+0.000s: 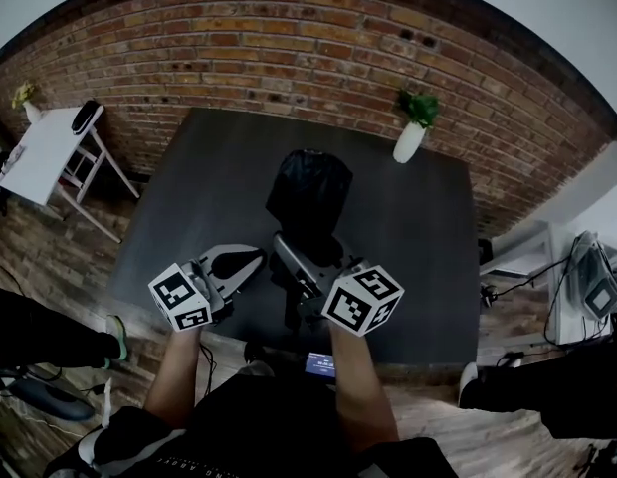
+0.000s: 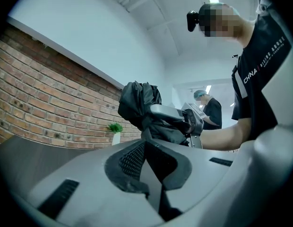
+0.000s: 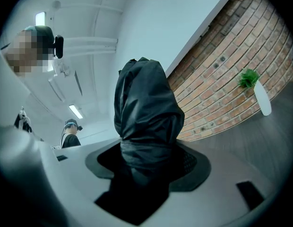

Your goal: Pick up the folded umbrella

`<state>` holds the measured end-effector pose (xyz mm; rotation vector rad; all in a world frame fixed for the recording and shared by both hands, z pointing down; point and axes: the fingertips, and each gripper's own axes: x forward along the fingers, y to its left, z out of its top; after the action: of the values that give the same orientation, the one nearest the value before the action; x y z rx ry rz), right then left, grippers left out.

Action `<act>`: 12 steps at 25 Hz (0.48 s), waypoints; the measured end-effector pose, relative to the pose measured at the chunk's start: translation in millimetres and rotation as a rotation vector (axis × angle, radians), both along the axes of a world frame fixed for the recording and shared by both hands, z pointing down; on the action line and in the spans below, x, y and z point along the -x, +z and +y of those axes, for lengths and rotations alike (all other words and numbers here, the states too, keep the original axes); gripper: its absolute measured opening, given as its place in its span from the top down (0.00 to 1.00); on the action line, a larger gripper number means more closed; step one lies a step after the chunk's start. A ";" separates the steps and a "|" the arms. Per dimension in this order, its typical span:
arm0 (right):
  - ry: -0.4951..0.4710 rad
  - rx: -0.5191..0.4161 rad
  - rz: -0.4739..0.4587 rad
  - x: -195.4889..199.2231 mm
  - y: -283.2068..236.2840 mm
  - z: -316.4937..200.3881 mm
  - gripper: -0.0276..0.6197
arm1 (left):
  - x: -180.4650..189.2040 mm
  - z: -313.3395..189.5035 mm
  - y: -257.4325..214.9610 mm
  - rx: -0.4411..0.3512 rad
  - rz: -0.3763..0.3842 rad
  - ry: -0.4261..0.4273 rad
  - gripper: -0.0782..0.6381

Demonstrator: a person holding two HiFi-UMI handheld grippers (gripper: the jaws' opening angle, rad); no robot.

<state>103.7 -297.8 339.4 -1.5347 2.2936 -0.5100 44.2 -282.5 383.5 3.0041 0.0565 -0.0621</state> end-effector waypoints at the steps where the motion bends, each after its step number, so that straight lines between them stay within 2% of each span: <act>1: 0.001 -0.003 -0.004 -6.9 -0.8 9.5 0.50 | -6.8 9.4 0.3 0.001 -0.005 0.002 0.89; 6: 0.014 -0.024 -0.049 -38.1 -0.8 58.2 0.50 | -33.6 58.9 0.6 -0.011 -0.039 0.012 0.89; 12: -0.016 -0.034 -0.071 -49.0 5.2 107.7 0.50 | -44.5 111.7 1.2 -0.012 -0.060 -0.005 0.89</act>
<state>152.7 -190.1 344.6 -1.4594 2.2514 -0.5185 88.7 -170.8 384.7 3.0154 0.0429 0.0285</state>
